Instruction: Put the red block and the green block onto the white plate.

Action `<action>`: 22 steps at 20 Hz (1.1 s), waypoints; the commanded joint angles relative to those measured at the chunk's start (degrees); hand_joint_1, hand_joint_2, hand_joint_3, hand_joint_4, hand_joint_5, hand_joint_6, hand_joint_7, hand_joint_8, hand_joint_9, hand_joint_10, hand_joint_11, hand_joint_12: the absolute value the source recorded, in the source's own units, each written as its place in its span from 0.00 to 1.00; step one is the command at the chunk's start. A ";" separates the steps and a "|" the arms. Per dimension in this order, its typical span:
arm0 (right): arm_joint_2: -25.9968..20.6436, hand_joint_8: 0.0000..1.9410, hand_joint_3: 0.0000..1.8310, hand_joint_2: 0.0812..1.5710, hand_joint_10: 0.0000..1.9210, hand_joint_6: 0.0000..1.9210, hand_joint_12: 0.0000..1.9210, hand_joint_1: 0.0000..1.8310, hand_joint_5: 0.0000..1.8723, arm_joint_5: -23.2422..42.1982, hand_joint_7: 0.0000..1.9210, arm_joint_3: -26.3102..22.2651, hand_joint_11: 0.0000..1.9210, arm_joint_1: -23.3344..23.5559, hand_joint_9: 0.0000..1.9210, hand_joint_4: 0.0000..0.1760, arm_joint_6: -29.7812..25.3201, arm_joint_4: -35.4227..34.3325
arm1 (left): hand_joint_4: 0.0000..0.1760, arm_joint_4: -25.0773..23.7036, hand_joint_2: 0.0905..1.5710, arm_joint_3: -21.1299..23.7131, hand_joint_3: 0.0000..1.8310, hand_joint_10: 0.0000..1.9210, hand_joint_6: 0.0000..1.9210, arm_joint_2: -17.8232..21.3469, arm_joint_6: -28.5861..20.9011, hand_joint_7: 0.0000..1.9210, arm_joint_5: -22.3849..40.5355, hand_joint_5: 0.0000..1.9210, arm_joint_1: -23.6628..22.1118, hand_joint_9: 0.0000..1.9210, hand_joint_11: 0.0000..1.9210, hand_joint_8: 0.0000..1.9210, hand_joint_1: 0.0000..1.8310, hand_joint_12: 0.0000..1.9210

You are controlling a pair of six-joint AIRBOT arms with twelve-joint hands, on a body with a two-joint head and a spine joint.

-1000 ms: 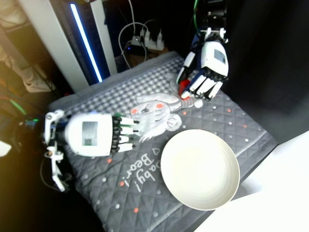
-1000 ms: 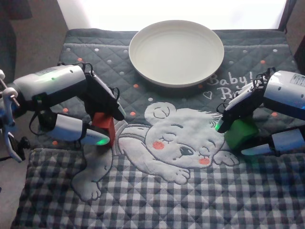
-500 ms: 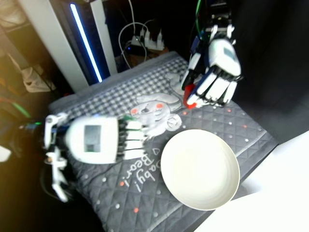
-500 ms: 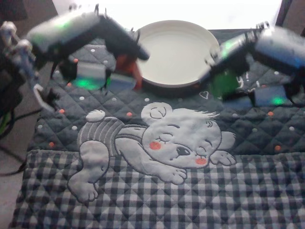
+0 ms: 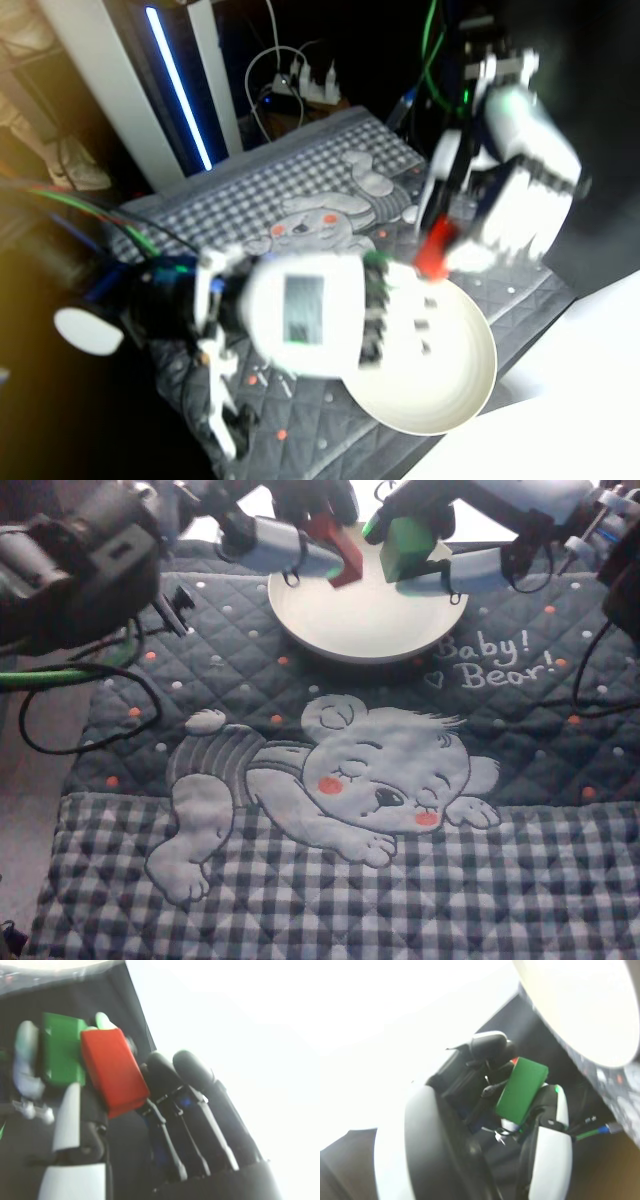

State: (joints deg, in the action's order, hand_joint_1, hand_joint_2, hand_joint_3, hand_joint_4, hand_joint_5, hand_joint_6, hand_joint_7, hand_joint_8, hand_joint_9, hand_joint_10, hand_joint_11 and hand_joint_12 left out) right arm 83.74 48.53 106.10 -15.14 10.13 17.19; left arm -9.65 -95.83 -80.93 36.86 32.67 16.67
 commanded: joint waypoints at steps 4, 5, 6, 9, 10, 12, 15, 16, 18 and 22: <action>-0.43 0.01 0.00 0.57 0.07 0.00 0.60 0.38 0.11 4.20 0.21 -0.35 0.00 1.18 0.18 0.32 1.27 -1.13 | 0.00 1.11 0.57 0.08 0.00 0.00 0.00 0.81 -0.31 0.35 5.79 0.29 -0.77 0.33 0.00 0.00 0.50 0.65; -0.47 0.00 0.00 0.59 0.03 0.00 0.48 0.36 0.08 4.26 0.16 -0.83 0.00 1.18 0.15 0.42 1.27 -1.14 | 0.08 1.12 0.55 0.77 0.00 0.00 0.00 1.54 -0.31 0.33 5.96 0.27 -0.61 0.33 0.00 0.00 0.50 0.66; -0.53 0.00 0.00 0.59 0.01 0.00 0.46 0.34 0.08 4.52 0.13 -1.29 0.00 1.17 0.14 0.43 1.27 -1.15 | 0.26 1.12 0.54 1.41 0.00 0.00 0.00 2.21 -0.31 0.32 6.15 0.26 -0.35 0.32 0.00 0.00 0.51 0.61; -2.19 0.00 0.00 0.60 0.00 0.00 0.27 0.41 0.07 5.58 0.10 -4.20 0.00 1.17 0.08 0.61 1.27 -0.17 | 0.36 1.13 0.55 4.41 0.00 0.00 0.00 4.99 -0.31 0.28 8.10 0.24 0.92 0.27 0.00 0.00 0.50 0.61; -4.30 0.00 0.00 0.59 0.00 0.00 0.29 0.41 0.09 7.03 0.10 -6.05 0.00 1.16 0.09 0.67 1.27 0.02 | 0.38 1.42 0.56 6.67 0.00 0.00 0.00 7.08 -0.32 0.27 9.97 0.24 2.00 0.27 0.02 0.00 0.52 0.61; -8.62 0.00 0.00 0.54 0.00 0.01 0.33 0.38 0.10 11.01 0.12 -10.14 0.00 1.09 0.11 0.31 1.27 -0.53 | 0.29 2.48 0.55 11.33 0.00 0.00 0.00 11.58 -0.32 0.22 14.19 0.22 4.65 0.24 0.02 0.00 0.49 0.58; -16.19 0.00 0.00 0.52 0.00 0.00 0.48 0.42 0.06 18.82 0.13 -18.75 0.00 -4.41 0.13 0.13 1.70 -2.25 | 0.16 6.41 0.55 21.39 0.00 0.00 0.00 21.49 -0.33 0.17 25.97 0.18 12.66 0.18 0.00 0.00 0.48 0.50; -18.05 0.00 0.00 0.54 0.01 0.00 0.40 0.46 0.05 21.37 0.12 -20.56 0.00 -7.55 0.10 0.60 2.15 -3.60 | 0.14 7.74 0.54 24.12 0.00 0.00 0.00 24.12 -0.32 0.16 30.38 0.18 16.14 0.18 0.00 0.00 0.48 0.51; -22.09 0.00 0.00 0.52 0.00 0.00 0.18 0.50 0.07 25.48 0.12 -24.57 0.00 -13.86 0.08 0.96 3.23 -6.25 | 0.15 8.30 0.55 27.91 0.00 0.00 0.00 27.88 -0.30 0.14 34.04 0.16 20.29 0.13 0.00 0.00 0.50 0.43; -26.71 0.00 0.00 0.49 0.01 0.00 0.12 0.46 0.08 32.23 0.10 -31.49 0.00 -26.15 0.09 0.81 4.98 -11.31 | 0.41 13.23 0.57 36.58 0.00 0.00 0.00 34.88 1.24 0.10 43.75 0.13 34.00 0.07 0.00 0.00 0.46 0.30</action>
State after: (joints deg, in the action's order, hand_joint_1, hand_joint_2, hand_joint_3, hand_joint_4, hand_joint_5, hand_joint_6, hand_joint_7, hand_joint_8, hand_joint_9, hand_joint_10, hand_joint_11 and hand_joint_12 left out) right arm 57.36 73.54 74.39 -42.65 15.25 7.40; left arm 1.78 -58.26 -46.26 38.02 68.42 53.04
